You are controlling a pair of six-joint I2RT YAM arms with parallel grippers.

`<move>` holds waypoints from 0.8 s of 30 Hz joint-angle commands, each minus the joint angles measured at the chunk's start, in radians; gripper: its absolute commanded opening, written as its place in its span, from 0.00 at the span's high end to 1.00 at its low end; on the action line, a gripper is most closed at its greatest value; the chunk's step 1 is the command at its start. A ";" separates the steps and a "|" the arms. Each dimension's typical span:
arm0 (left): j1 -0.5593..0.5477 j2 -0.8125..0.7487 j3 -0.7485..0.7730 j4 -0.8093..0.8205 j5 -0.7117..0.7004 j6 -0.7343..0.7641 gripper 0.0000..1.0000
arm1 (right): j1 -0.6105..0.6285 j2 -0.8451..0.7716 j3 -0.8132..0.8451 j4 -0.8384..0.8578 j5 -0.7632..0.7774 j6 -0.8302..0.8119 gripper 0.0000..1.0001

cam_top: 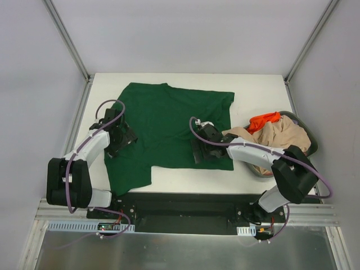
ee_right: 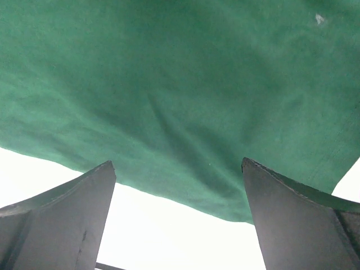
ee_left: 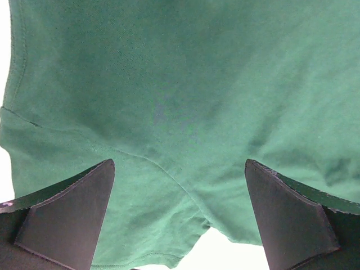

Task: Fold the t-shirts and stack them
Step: Flatten out the tshirt

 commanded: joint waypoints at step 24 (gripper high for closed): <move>-0.009 0.042 -0.041 -0.005 -0.035 -0.003 0.01 | 0.060 -0.421 -0.286 -0.122 0.073 0.295 0.04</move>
